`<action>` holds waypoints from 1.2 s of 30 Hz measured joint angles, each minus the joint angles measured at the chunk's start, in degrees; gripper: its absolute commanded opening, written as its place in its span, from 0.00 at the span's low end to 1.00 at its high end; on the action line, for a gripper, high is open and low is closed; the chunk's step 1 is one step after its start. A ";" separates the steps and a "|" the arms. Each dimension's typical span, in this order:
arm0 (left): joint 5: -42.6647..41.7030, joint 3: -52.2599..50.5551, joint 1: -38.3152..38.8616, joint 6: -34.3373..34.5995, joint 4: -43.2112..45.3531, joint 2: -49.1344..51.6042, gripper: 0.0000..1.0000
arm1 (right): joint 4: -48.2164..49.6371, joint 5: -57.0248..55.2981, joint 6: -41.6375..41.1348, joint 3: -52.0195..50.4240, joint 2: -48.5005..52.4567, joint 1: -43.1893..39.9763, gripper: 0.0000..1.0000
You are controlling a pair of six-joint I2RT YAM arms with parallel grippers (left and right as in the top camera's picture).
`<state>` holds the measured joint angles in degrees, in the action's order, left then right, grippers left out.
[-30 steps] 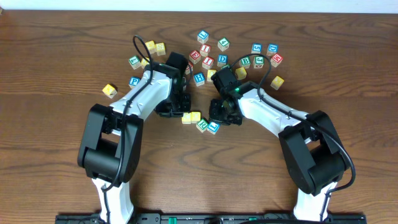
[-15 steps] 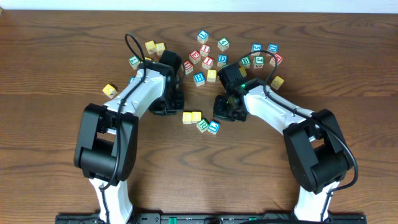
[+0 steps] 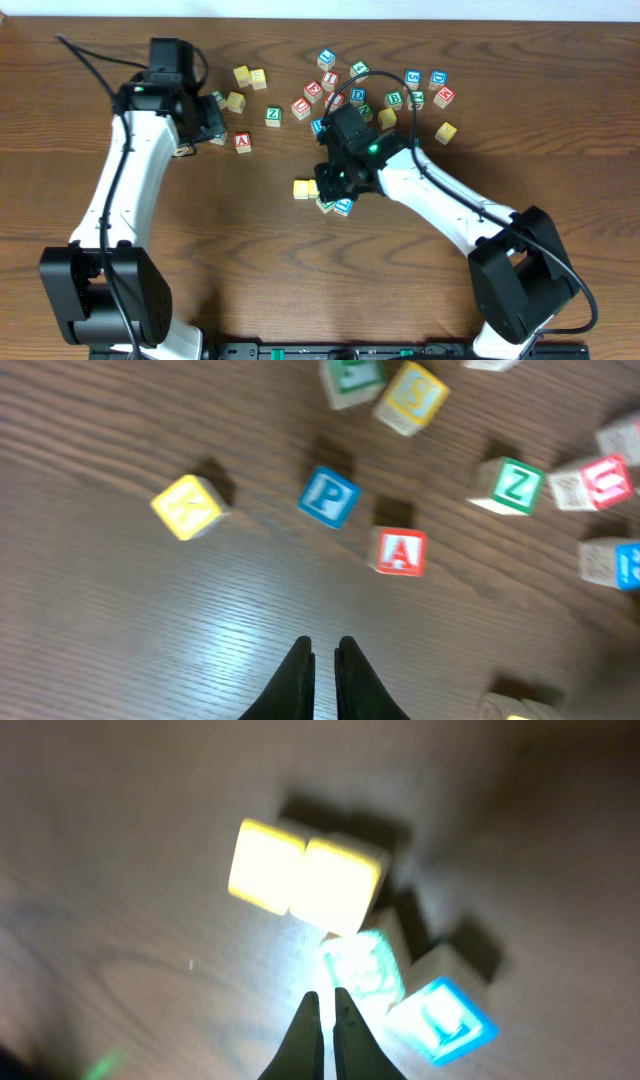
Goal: Spell out CORL
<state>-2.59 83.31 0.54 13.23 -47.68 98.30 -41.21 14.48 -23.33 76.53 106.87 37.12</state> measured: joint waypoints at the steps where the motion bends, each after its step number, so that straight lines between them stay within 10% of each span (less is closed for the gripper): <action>1: 0.00 0.00 -0.59 0.00 -0.02 0.04 0.09 | -1.51 0.11 0.15 0.00 0.07 0.70 0.01; 36: -0.02 0.00 -1.62 0.00 -0.07 0.04 0.09 | -4.13 -6.62 -2.32 0.00 5.90 0.42 0.01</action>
<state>-2.61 83.31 -1.08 13.23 -47.75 98.35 -45.34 7.86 -25.65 76.53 112.77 37.54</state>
